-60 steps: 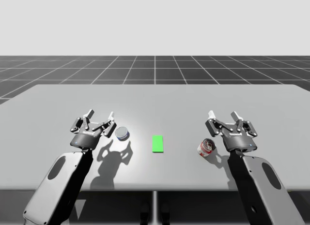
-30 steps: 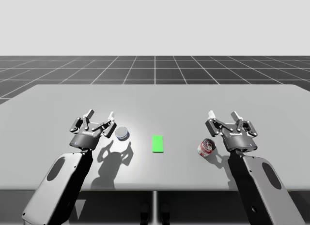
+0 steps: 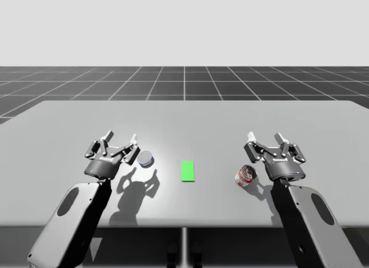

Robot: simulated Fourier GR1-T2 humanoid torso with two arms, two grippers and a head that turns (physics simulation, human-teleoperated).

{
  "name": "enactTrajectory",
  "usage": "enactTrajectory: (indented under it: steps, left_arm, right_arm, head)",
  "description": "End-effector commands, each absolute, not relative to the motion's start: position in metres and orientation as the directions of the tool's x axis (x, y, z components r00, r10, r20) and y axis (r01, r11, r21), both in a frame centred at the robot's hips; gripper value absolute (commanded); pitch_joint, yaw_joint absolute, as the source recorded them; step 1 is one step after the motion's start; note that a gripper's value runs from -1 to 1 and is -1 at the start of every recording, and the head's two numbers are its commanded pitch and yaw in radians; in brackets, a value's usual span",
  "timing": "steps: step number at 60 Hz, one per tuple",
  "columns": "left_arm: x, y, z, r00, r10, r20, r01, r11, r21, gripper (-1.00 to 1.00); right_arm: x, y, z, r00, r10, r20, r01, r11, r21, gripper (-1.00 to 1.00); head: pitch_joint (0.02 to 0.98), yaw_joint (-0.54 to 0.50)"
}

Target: Look at the card. If it is red, pick the object on the left. If it is green, pick the object on the right.

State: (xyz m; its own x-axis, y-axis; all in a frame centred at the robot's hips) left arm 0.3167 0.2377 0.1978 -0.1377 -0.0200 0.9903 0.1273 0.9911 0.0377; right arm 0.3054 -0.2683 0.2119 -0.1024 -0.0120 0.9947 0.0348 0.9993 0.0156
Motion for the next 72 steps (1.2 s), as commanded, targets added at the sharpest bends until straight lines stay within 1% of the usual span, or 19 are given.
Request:
enactTrajectory:
  steps: [1,9,23,27,31,32,35,40,45,47,48,51,54,55,57,66,69,70,72]
  left_arm:
    - [0.317,0.236,0.196,-0.133,-0.02,0.991,0.131,0.991,0.037,-1.0]
    - [0.317,0.236,0.195,-0.129,-0.02,0.991,0.132,0.991,0.037,-1.0]
    - [0.316,0.236,0.195,-0.128,-0.016,0.992,0.131,0.991,0.033,-1.0]
    - [0.316,0.236,0.196,-0.128,-0.013,0.992,0.131,0.991,0.03,-1.0]
    - [0.316,0.237,0.196,-0.129,-0.008,0.992,0.132,0.991,0.025,-1.0]
    - [0.316,0.237,0.196,-0.128,-0.007,0.992,0.132,0.991,0.024,-1.0]
    - [0.316,0.237,0.196,-0.127,-0.004,0.992,0.133,0.991,0.021,-1.0]
    - [0.316,0.237,0.196,-0.124,-0.003,0.992,0.134,0.991,0.02,-1.0]
    - [0.316,0.237,0.196,-0.122,-0.002,0.993,0.135,0.991,0.019,-1.0]
    - [0.315,0.237,0.196,-0.122,-0.001,0.992,0.135,0.991,0.018,-1.0]
    - [0.316,0.237,0.196,-0.123,-0.001,0.992,0.134,0.991,0.017,-1.0]
    - [0.315,0.237,0.196,-0.123,0.0,0.992,0.134,0.991,0.017,-1.0]
    - [0.316,0.237,0.196,-0.123,0.0,0.992,0.134,0.991,0.017,-1.0]
    - [0.315,0.237,0.196,-0.122,0.0,0.992,0.134,0.991,0.017,-1.0]
    - [0.316,0.237,0.196,-0.122,-0.001,0.993,0.134,0.991,0.018,-1.0]
    - [0.316,0.236,0.195,-0.12,-0.004,0.993,0.133,0.991,0.02,-1.0]
    - [0.316,0.236,0.195,-0.119,-0.005,0.993,0.132,0.991,0.021,-1.0]
    - [0.316,0.236,0.195,-0.119,-0.006,0.993,0.132,0.991,0.021,-1.0]
    - [0.316,0.236,0.195,-0.119,-0.006,0.993,0.132,0.991,0.022,-1.0]
  right_arm:
    - [0.306,-0.268,0.212,-0.102,-0.012,0.9947,0.034,0.999,0.016,-1.0]
    - [0.306,-0.268,0.211,-0.101,-0.012,0.9948,0.034,0.999,0.016,-1.0]
    - [0.304,-0.265,0.213,-0.101,-0.017,0.9947,0.025,1.0,0.019,-1.0]
    - [0.301,-0.264,0.217,-0.102,-0.038,0.994,0.011,0.999,0.039,-1.0]
    - [0.298,-0.264,0.222,-0.101,-0.041,0.9941,0.006,0.999,0.041,-1.0]
    - [0.296,-0.264,0.224,-0.105,-0.054,0.9931,0.006,0.998,0.055,-1.0]
    - [0.292,-0.263,0.228,-0.109,-0.056,0.9925,-0.002,0.998,0.056,-1.0]
    - [0.278,-0.262,0.237,-0.131,-0.055,0.9898,-0.016,0.998,0.053,-1.0]
    - [0.265,-0.261,0.239,-0.145,-0.06,0.9876,-0.022,0.998,0.058,-1.0]
    - [0.259,-0.261,0.238,-0.147,-0.058,0.9874,-0.037,0.998,0.053,-1.0]
    - [0.253,-0.262,0.236,-0.144,-0.053,0.9882,-0.045,0.998,0.047,-1.0]
    - [0.247,-0.262,0.234,-0.14,-0.052,0.9888,-0.051,0.998,0.045,-1.0]
    - [0.24,-0.262,0.23,-0.136,-0.063,0.9887,-0.061,0.997,0.056,-1.0]
    - [0.236,-0.263,0.228,-0.132,-0.052,0.9899,-0.066,0.997,0.043,-1.0]
    - [0.23,-0.264,0.226,-0.13,-0.047,0.9904,-0.07,0.997,0.038,-1.0]
    - [0.205,-0.267,0.214,-0.104,-0.056,0.9931,-0.108,0.993,0.044,-1.0]
    - [0.199,-0.267,0.211,-0.098,-0.054,0.9937,-0.116,0.992,0.042,-1.0]
    - [0.193,-0.267,0.208,-0.096,-0.05,0.9941,-0.125,0.991,0.038,-1.0]
    - [0.187,-0.266,0.205,-0.088,-0.058,0.9945,-0.14,0.989,0.046,-1.0]
  head:
    - [0.904,-0.37]
    - [0.915,-0.41]
    - [0.903,-0.41]
    - [0.901,-0.4]
    - [0.898,-0.41]
    - [0.898,-0.41]
    - [0.897,-0.41]
    - [0.894,-0.41]
    - [0.893,-0.41]
    - [0.891,-0.41]
    - [0.89,-0.4]
    - [0.889,-0.4]
    - [0.888,-0.4]
    - [0.888,-0.4]
    - [0.888,-0.4]
    - [0.891,-0.4]
    - [0.891,-0.4]
    - [0.891,-0.4]
    - [0.892,-0.4]
